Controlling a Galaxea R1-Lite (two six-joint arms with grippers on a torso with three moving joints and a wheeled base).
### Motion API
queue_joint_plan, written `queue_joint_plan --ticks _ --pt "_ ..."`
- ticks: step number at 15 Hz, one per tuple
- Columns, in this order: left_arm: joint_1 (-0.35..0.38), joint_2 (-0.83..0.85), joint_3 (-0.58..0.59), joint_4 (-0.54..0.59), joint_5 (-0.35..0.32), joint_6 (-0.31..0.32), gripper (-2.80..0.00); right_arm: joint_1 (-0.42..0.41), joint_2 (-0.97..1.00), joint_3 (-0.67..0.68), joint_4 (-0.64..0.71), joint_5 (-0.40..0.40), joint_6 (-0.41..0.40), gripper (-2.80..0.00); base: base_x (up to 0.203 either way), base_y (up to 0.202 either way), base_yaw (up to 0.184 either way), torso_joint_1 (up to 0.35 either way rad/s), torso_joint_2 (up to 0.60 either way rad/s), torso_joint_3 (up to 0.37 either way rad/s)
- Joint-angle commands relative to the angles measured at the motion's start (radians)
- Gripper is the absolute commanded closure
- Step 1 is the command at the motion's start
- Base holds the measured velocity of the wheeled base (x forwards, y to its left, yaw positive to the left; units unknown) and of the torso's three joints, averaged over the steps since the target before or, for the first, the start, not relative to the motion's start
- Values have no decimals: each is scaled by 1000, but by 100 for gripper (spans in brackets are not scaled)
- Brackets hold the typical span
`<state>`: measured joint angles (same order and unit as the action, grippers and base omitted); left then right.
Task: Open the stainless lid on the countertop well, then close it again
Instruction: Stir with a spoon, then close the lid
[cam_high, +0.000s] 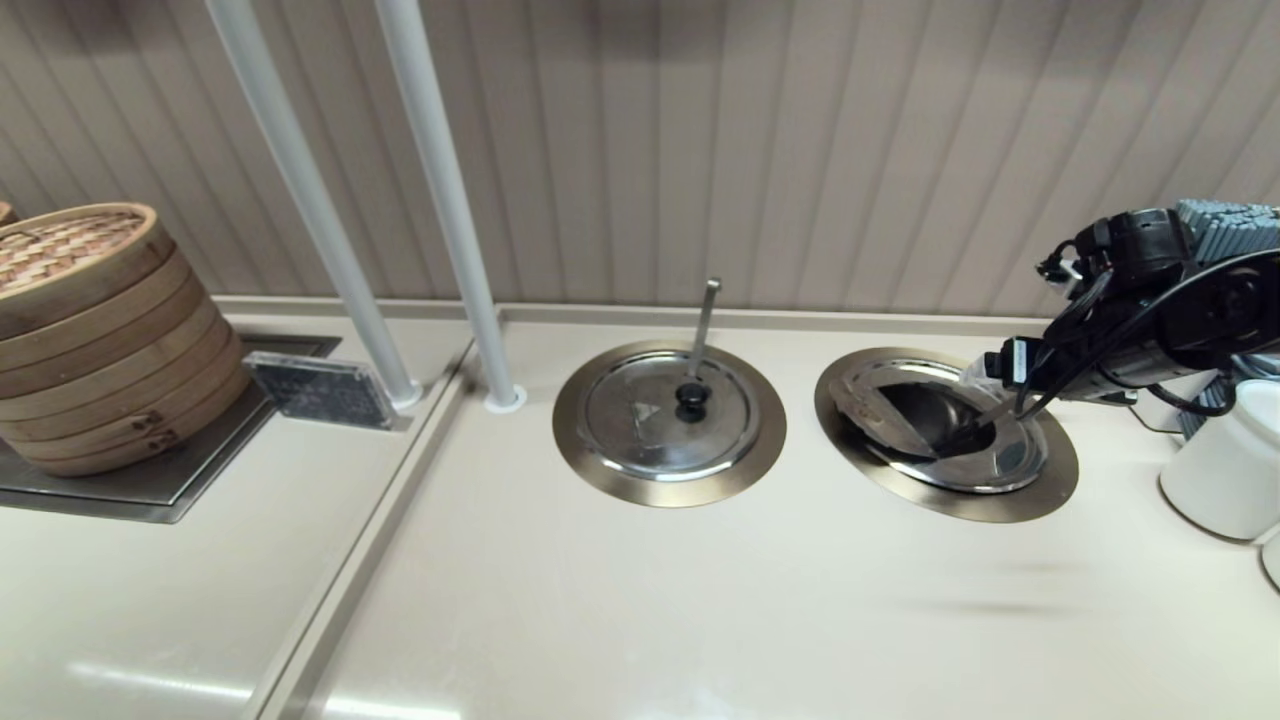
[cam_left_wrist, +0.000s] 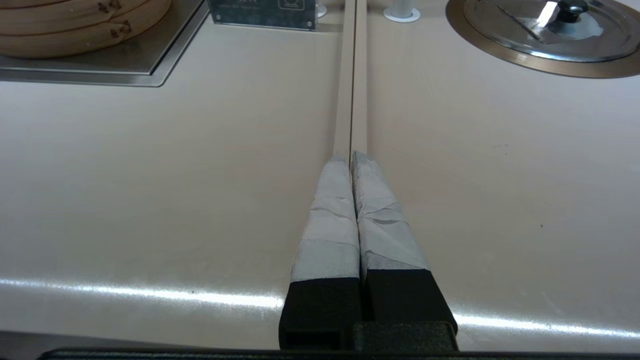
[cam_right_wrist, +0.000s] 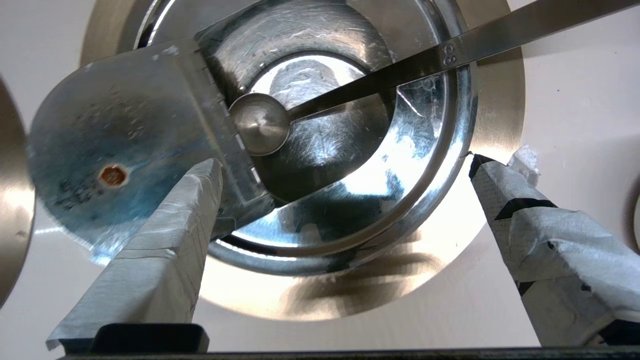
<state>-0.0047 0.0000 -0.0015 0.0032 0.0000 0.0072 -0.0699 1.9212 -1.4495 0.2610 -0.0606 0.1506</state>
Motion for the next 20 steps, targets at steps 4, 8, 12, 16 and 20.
queue_joint_plan --ticks 4,8,12,16,20 --pt "0 0 0 0 0 0 0 81 -242 174 30 16 -185 -280 0 0 0 0 0 0" --pt "0 0 1 0 0 -1 0 163 -208 327 -215 26 -266 -280 0 0 0 0 0 0" --pt "0 0 0 0 0 0 0 242 -66 503 -724 -139 -359 -280 0 0 0 0 0 0" --pt "0 0 0 0 0 0 0 301 14 666 -1028 -175 -561 -280 0 0 0 0 0 0" --pt "0 0 0 0 0 0 0 351 23 723 -1153 -213 -622 -280 0 0 0 0 0 0"
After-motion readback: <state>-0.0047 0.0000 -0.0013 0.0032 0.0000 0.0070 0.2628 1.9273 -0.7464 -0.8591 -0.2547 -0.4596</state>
